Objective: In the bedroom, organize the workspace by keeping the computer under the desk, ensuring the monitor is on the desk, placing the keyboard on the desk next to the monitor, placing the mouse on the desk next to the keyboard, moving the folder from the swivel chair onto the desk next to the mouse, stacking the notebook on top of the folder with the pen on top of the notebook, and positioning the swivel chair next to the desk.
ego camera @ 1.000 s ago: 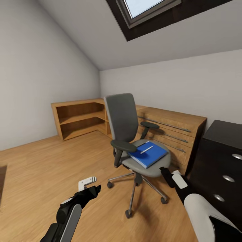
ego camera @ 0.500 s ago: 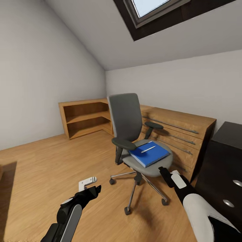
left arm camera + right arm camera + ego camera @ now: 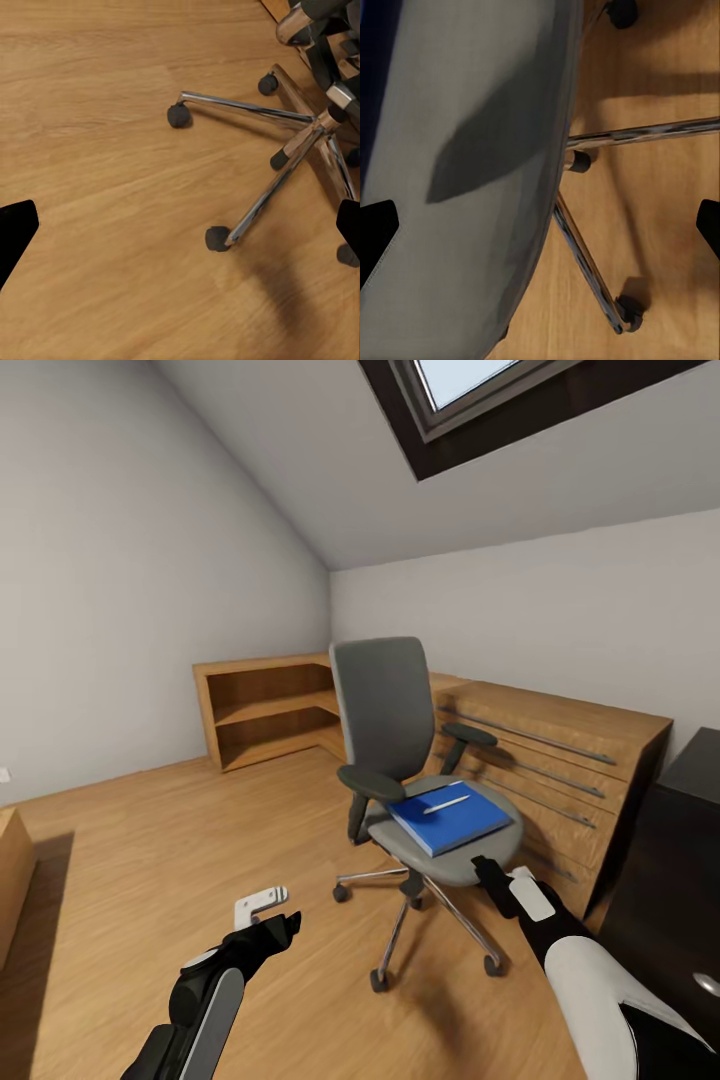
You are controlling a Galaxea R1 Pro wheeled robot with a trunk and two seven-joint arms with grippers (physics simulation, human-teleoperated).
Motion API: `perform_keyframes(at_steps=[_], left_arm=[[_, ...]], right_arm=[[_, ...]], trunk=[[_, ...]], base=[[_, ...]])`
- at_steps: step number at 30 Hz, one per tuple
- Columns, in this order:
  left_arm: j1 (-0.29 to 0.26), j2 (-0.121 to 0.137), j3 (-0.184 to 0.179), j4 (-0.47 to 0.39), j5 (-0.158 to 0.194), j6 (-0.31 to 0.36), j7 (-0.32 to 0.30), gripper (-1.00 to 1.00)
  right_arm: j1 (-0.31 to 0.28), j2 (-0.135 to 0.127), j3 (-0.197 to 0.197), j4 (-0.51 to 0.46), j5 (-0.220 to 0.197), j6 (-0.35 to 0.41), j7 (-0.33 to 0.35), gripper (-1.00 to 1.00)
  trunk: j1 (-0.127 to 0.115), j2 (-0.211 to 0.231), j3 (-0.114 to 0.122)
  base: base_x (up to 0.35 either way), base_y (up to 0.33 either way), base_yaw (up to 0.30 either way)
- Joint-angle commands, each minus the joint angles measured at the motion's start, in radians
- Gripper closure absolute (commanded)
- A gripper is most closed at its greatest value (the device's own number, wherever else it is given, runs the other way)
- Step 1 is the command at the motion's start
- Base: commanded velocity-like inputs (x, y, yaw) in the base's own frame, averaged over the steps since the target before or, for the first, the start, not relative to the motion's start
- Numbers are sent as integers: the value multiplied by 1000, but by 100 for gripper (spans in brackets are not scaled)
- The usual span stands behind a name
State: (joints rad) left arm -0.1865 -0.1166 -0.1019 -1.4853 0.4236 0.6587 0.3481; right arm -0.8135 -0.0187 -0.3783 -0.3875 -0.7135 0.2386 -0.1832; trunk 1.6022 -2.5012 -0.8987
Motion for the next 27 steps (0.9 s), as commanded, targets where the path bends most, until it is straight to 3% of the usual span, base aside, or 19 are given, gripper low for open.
perform_keyframes(at_steps=[1,17,27], left_arm=[[-1,0,-1,-1,11,2,9,-100],[-1,0,-1,-1,11,3,9,-100],[-1,0,-1,1,12,4,9,-100]], right_arm=[[0,0,-2,10,-3,5,-7,-100],[0,0,-2,9,-3,5,-7,-100],[0,0,-2,9,-3,5,-7,-100]], trunk=[[0,0,-1],[0,0,-1],[0,0,-1]], base=[[170,0,12],[289,0,1],[-22,0,0]])
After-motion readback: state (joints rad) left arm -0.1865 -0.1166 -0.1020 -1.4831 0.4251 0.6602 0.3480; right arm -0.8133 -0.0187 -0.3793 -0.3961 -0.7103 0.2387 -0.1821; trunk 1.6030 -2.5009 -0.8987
